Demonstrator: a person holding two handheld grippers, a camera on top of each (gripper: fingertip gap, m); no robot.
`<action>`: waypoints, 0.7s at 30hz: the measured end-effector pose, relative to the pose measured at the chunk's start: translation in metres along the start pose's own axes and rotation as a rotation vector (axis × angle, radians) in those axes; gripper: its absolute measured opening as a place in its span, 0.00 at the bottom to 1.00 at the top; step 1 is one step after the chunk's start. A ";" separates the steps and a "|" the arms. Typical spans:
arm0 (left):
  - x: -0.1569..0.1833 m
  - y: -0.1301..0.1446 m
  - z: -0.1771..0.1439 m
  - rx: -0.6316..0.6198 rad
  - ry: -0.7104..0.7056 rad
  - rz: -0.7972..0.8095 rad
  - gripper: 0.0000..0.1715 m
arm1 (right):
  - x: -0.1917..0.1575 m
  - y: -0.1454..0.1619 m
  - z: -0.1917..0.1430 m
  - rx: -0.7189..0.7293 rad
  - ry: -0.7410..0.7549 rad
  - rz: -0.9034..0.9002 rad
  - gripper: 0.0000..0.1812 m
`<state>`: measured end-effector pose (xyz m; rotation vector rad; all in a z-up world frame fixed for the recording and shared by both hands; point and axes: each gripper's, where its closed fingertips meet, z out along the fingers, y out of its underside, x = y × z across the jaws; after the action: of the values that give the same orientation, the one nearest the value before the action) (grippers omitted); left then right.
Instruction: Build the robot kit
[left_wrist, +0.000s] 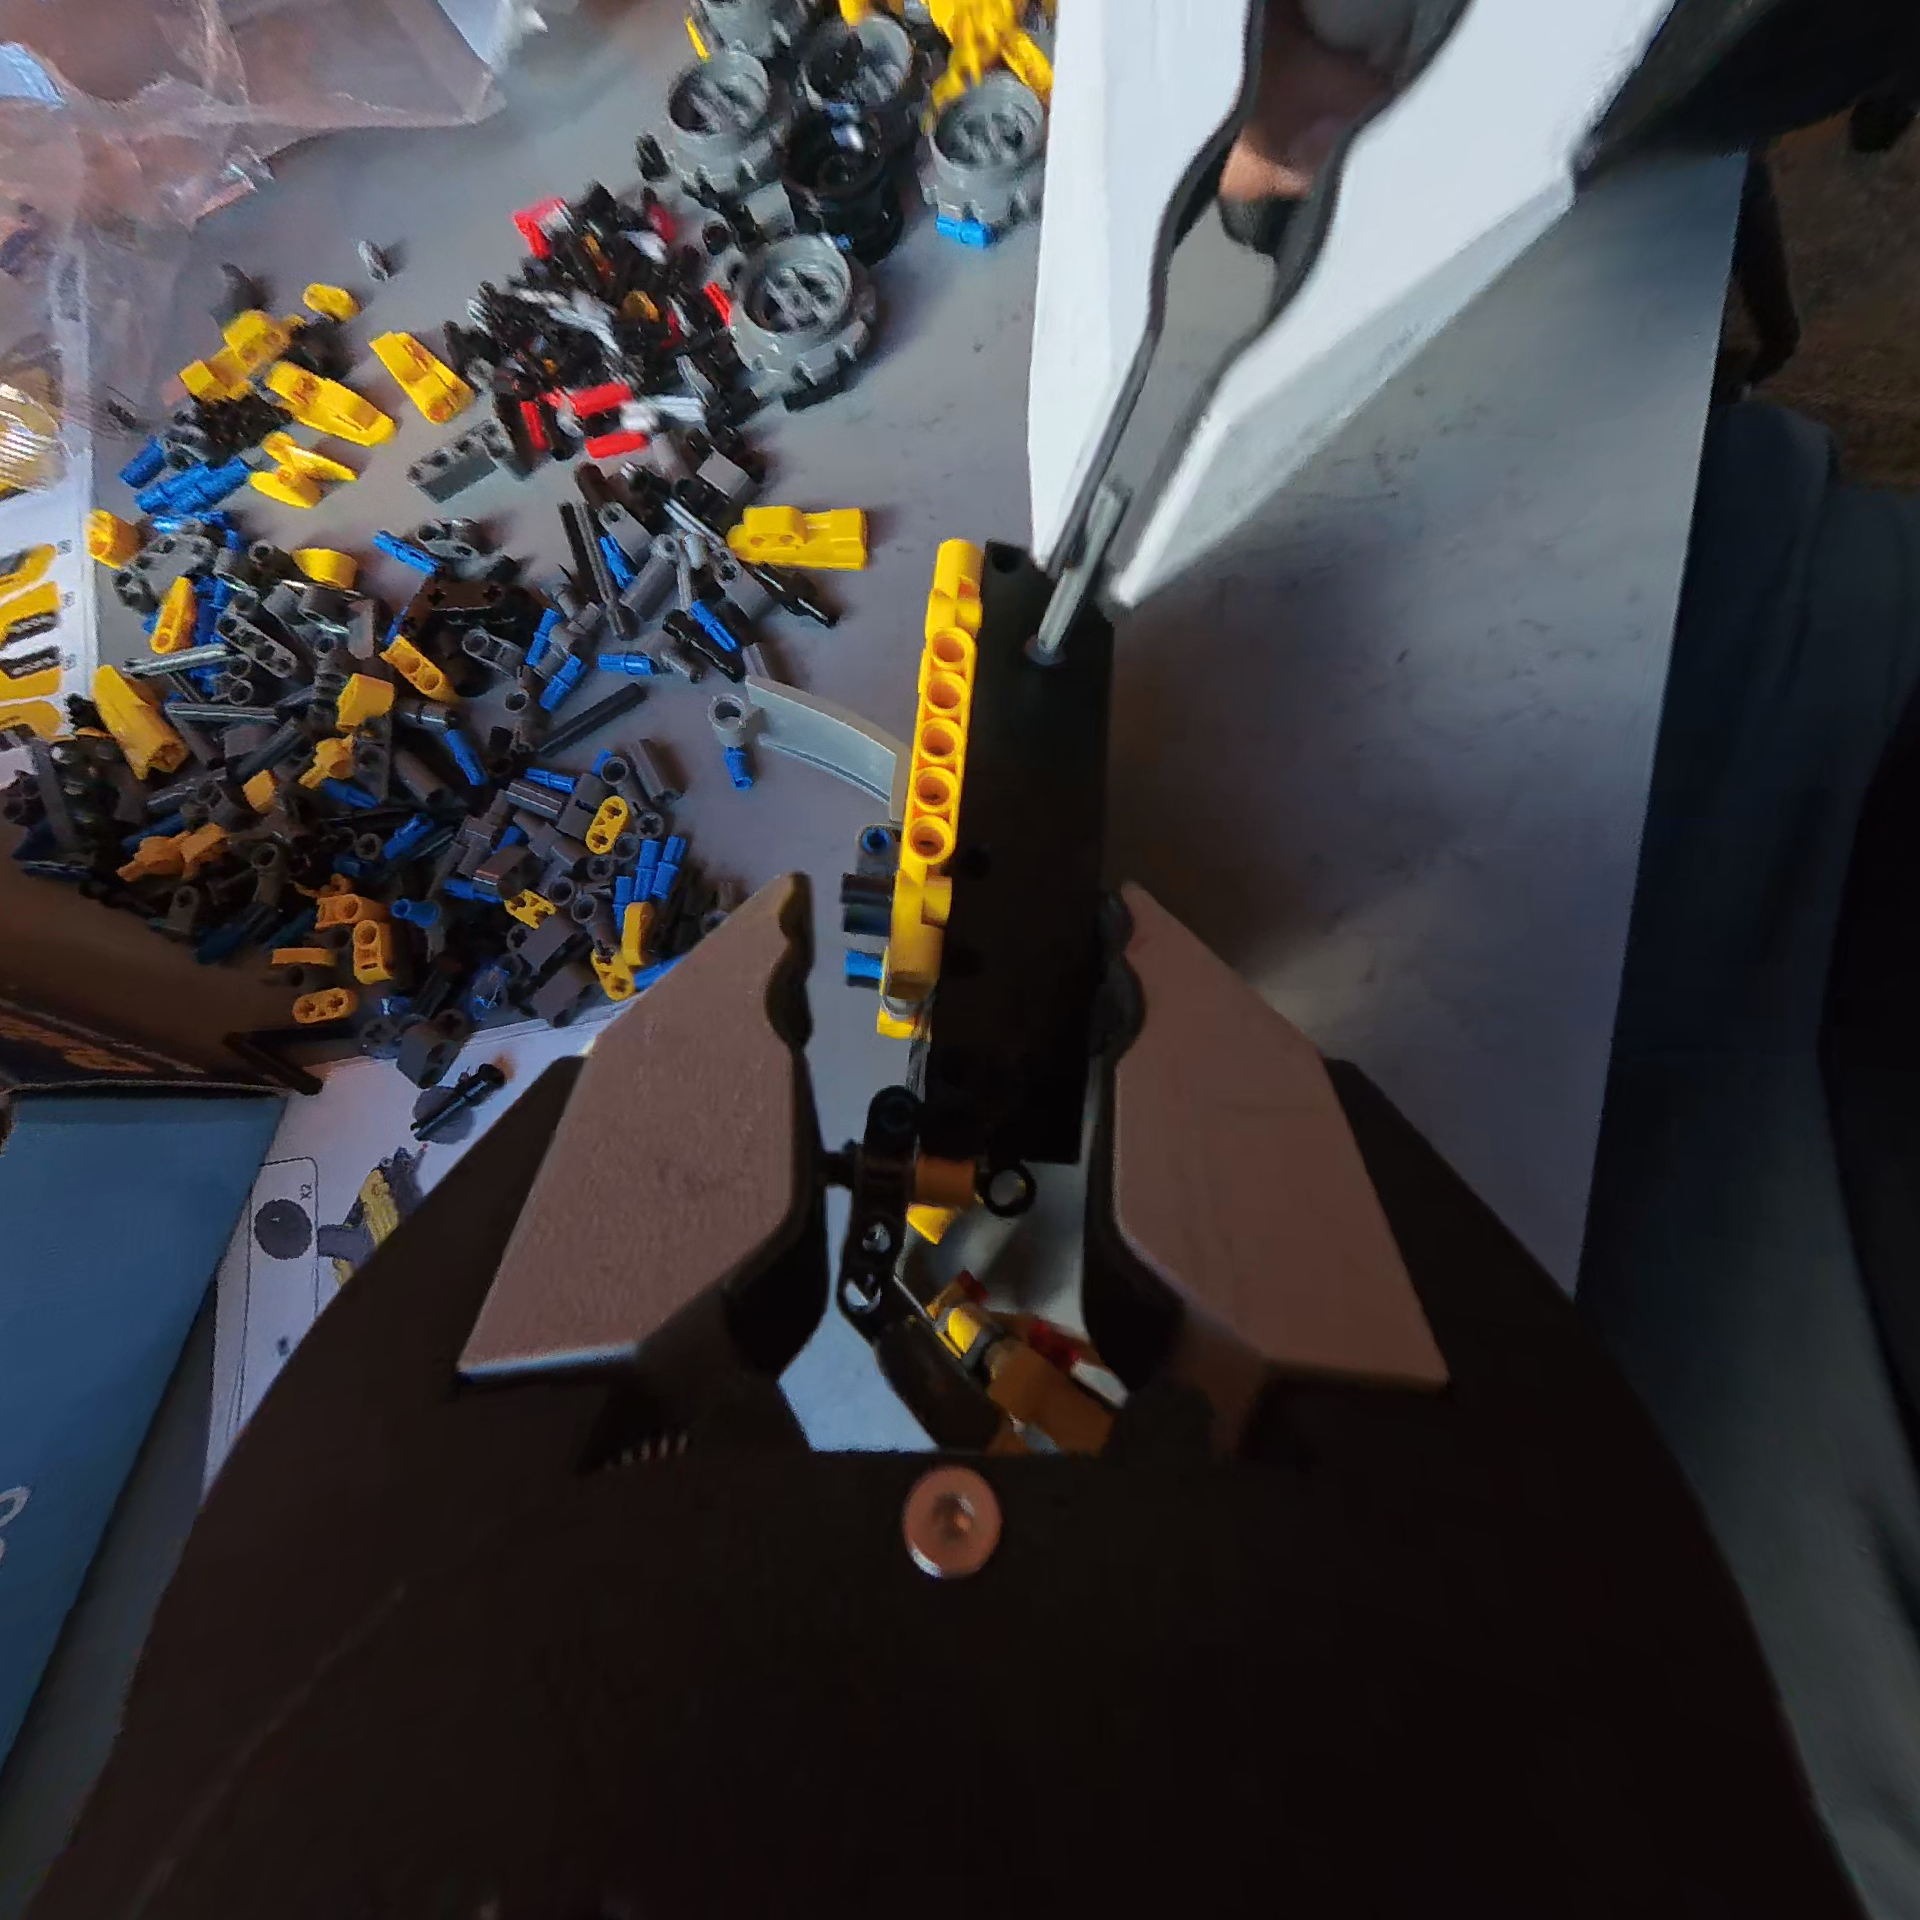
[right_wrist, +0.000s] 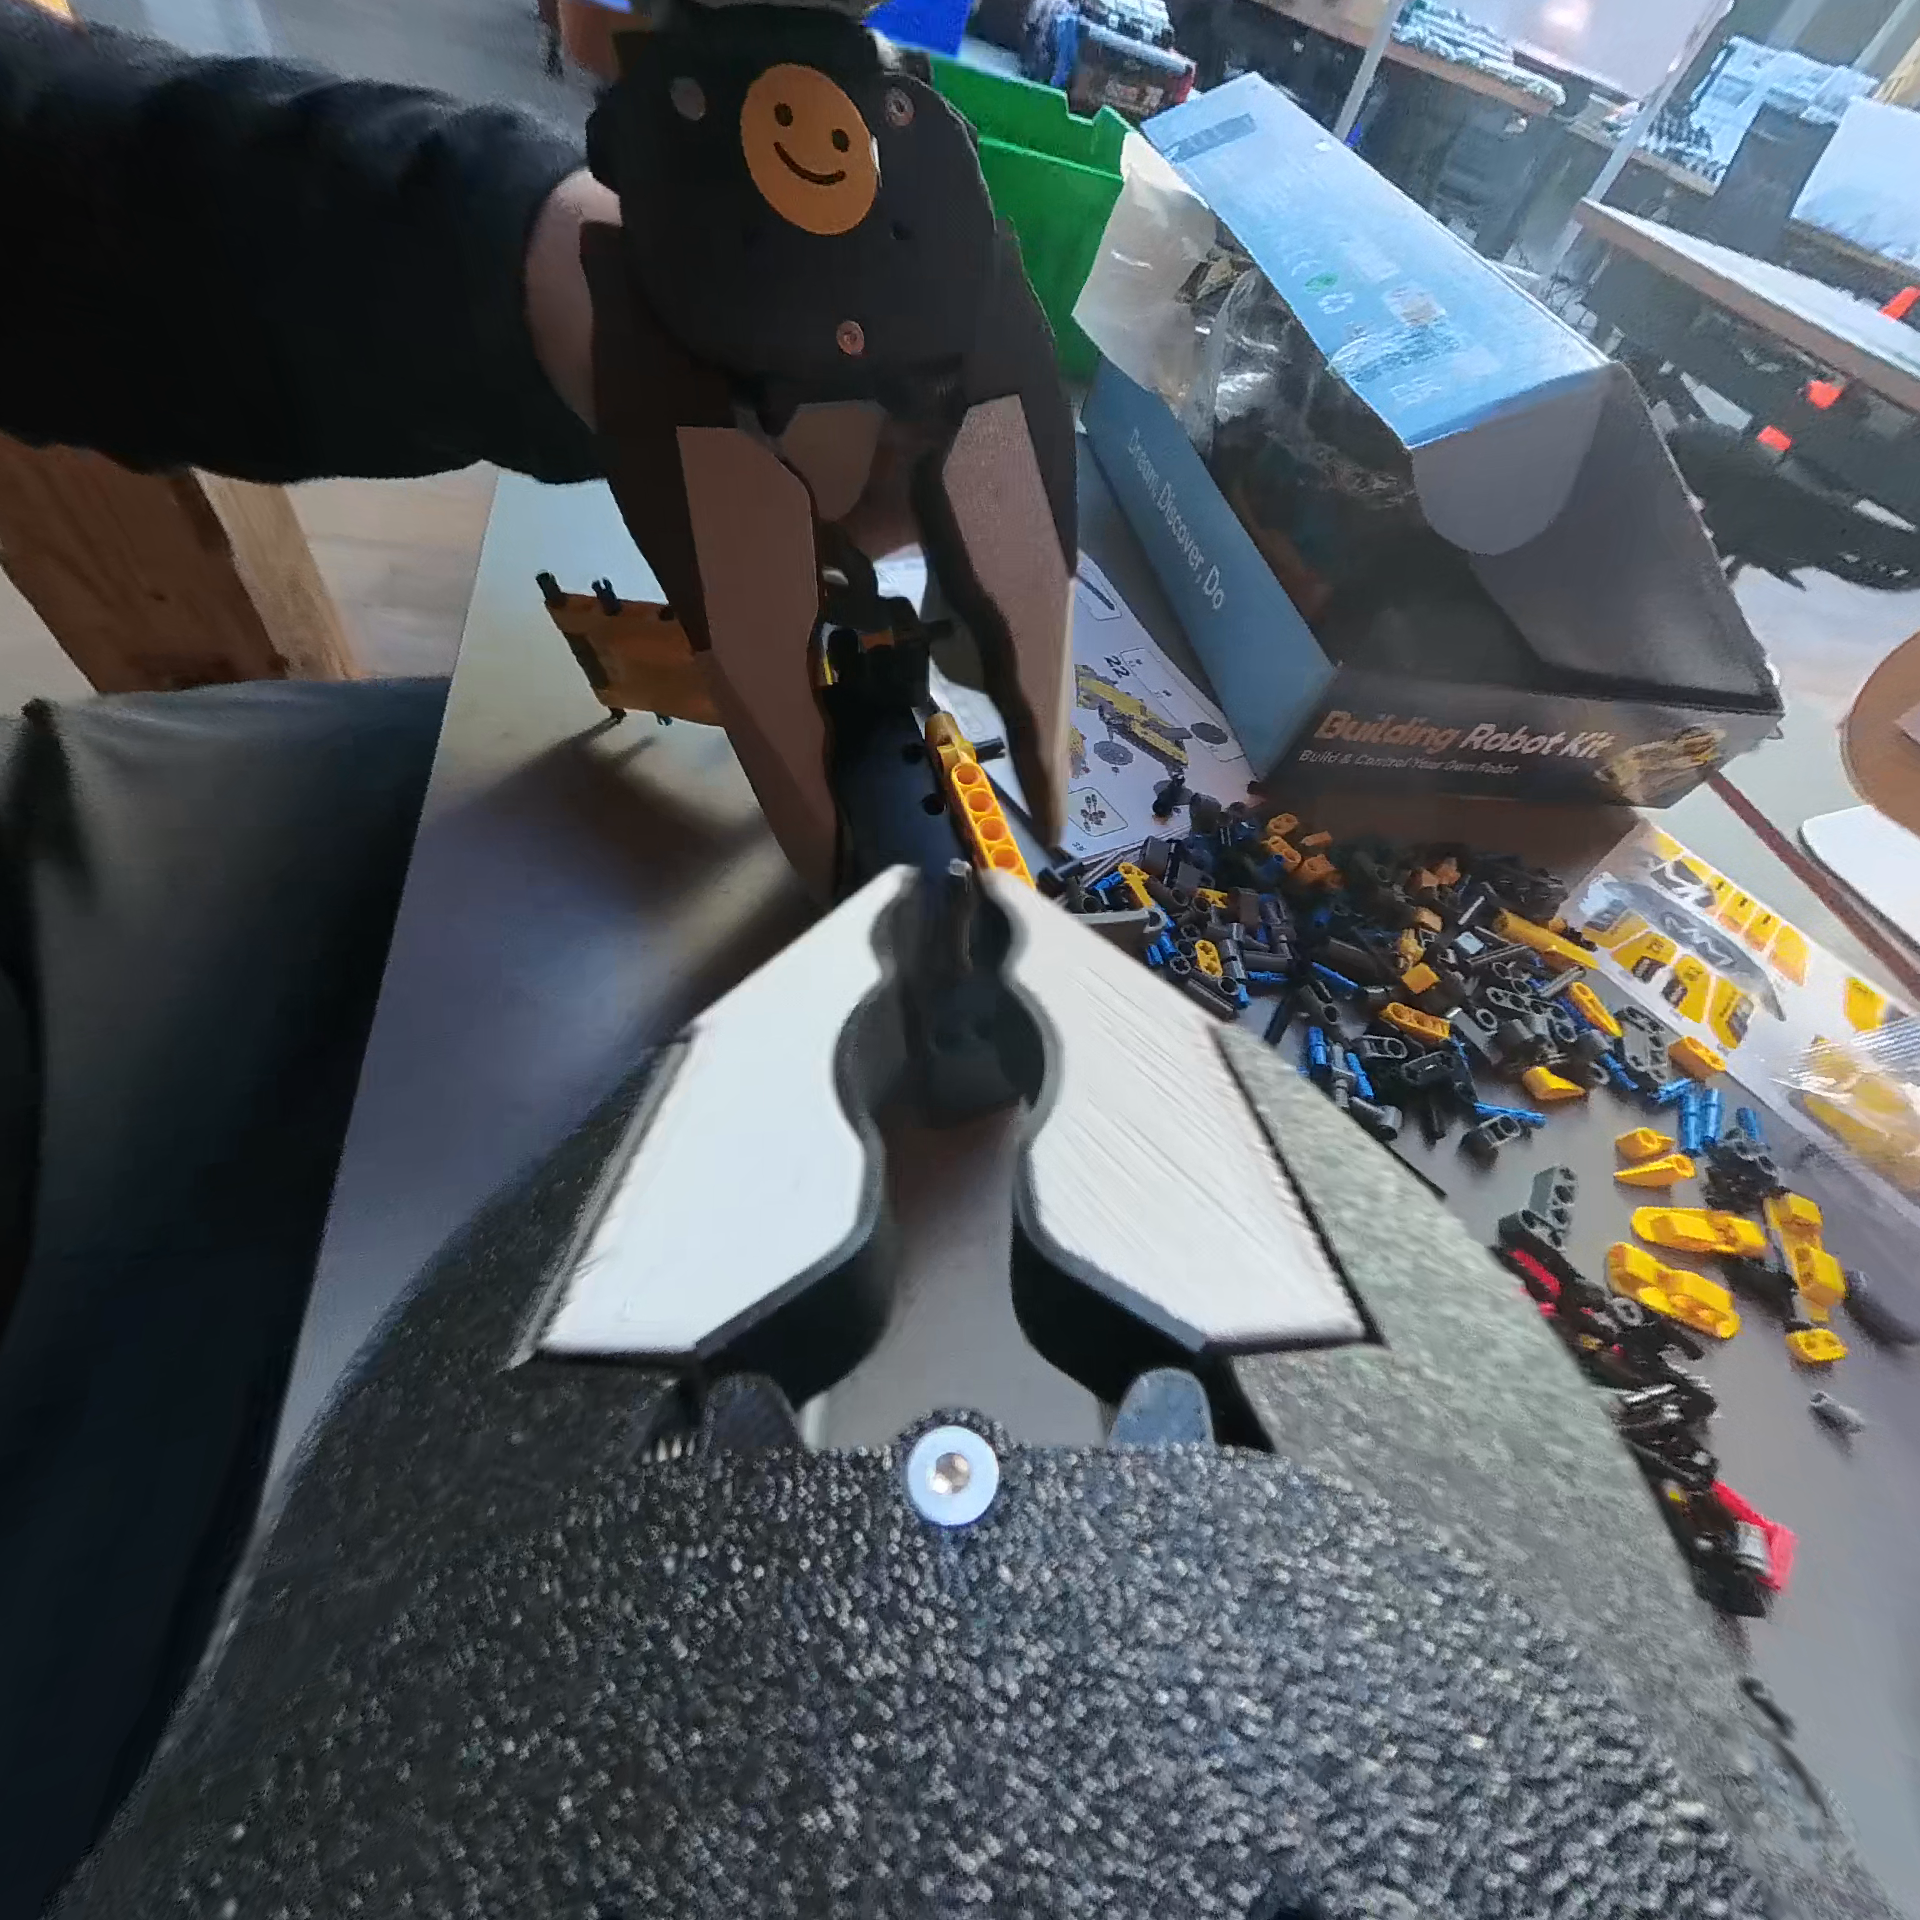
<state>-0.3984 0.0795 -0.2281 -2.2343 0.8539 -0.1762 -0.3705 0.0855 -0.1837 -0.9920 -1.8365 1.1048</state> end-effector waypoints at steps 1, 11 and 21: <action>-0.002 -0.005 -0.003 0.034 -0.006 -0.022 0.34 | 0.000 -0.001 -0.001 0.015 -0.013 0.034 0.16; -0.031 0.012 -0.109 0.179 -0.160 -0.158 0.30 | 0.023 -0.023 -0.060 0.213 0.108 0.194 0.17; -0.005 0.092 -0.078 0.052 -0.067 -0.097 0.14 | 0.023 -0.016 -0.090 0.333 0.137 0.372 0.17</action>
<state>-0.4789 -0.0100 -0.2330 -2.2212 0.6977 -0.1668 -0.3038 0.1302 -0.1338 -1.1999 -1.3326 1.4679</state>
